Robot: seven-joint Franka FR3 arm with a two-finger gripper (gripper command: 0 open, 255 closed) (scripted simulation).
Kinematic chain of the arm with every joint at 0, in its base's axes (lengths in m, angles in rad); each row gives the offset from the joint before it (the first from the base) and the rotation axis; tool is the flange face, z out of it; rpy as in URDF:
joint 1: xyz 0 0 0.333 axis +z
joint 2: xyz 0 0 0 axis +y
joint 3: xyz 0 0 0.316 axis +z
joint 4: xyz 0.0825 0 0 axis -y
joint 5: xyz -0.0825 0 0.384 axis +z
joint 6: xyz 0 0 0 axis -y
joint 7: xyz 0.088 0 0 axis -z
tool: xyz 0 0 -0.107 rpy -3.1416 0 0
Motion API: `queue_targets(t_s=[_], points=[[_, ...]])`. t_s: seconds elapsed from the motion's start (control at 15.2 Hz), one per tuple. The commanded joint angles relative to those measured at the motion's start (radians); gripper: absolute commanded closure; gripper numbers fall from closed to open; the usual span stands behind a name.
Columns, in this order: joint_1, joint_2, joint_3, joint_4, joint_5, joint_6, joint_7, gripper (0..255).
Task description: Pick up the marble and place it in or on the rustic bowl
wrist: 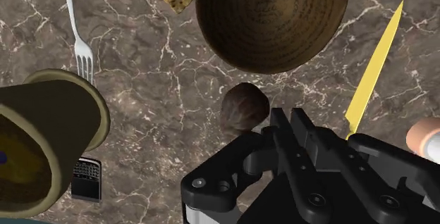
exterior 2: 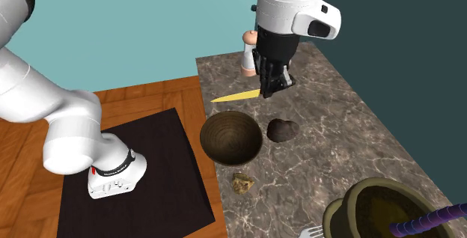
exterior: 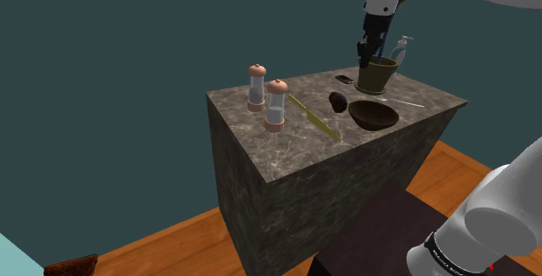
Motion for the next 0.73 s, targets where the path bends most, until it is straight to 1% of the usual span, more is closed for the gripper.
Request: queue_targets(t_s=[0.0, 0.07, 0.13, 0.66], points=[[-0.004, -0.070, -0.001, -0.064, -0.017, -0.004, -0.002, 255], [-0.002, -0.035, 0.000, -0.029, -0.008, -0.004, 0.000, 255], [-0.002, -0.035, 0.000, -0.029, -0.008, -0.004, 0.000, 0], [-0.024, 0.207, -0.031, 0.048, 0.076, 0.100, -0.041, 0]])
